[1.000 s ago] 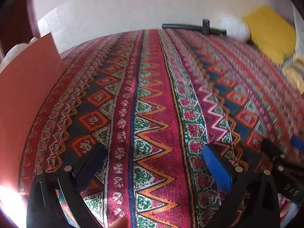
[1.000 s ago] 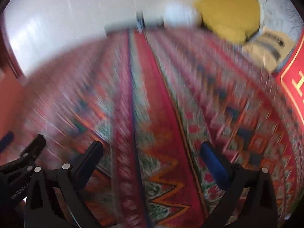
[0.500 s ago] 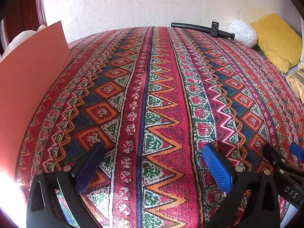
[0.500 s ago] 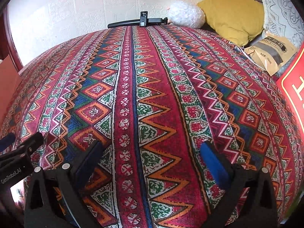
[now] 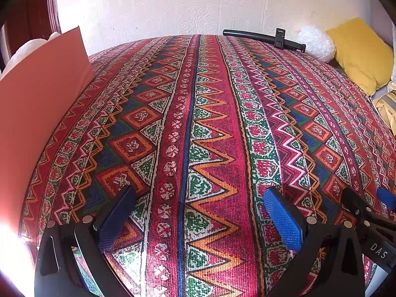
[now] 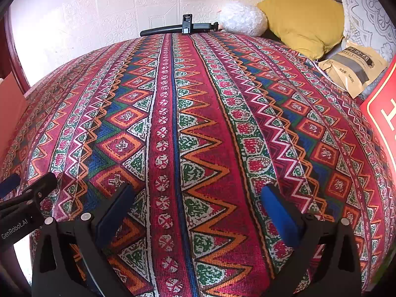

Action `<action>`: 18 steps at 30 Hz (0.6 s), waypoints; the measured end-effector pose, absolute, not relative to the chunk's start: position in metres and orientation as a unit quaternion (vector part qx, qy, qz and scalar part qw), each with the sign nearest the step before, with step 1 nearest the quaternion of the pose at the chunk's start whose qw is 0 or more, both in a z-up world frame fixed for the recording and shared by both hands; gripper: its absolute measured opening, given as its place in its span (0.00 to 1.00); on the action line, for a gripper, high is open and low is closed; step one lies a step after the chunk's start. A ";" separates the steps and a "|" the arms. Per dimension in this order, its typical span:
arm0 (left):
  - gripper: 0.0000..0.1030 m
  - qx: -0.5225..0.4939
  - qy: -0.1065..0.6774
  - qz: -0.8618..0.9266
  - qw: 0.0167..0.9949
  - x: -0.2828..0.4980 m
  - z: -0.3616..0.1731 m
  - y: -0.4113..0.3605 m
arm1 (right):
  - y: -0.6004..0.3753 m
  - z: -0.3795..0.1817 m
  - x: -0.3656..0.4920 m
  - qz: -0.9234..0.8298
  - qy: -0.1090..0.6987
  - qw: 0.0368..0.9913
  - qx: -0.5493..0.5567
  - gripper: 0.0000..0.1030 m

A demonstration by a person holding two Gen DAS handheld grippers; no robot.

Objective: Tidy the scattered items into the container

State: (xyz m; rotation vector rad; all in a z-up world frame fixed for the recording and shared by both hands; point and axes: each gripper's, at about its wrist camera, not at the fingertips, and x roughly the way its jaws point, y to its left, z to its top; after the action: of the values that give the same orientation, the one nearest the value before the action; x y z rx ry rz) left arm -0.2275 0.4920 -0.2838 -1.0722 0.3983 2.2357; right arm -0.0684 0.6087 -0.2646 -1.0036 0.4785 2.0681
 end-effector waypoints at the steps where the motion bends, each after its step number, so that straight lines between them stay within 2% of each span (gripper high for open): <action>1: 1.00 -0.405 0.151 0.847 0.310 -0.227 -0.285 0.492 | 0.609 -0.264 -0.069 0.812 0.188 0.386 -0.395 0.99; 18: 1.00 -0.407 0.151 0.846 0.310 -0.225 -0.279 0.489 | 0.608 -0.265 -0.069 0.812 0.189 0.387 -0.394 0.99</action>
State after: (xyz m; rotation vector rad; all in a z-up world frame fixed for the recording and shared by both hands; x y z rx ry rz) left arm -0.2251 0.4894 -0.2788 -1.0758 0.3976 2.2337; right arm -0.0688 0.6078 -0.2646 -1.0025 0.4807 2.0673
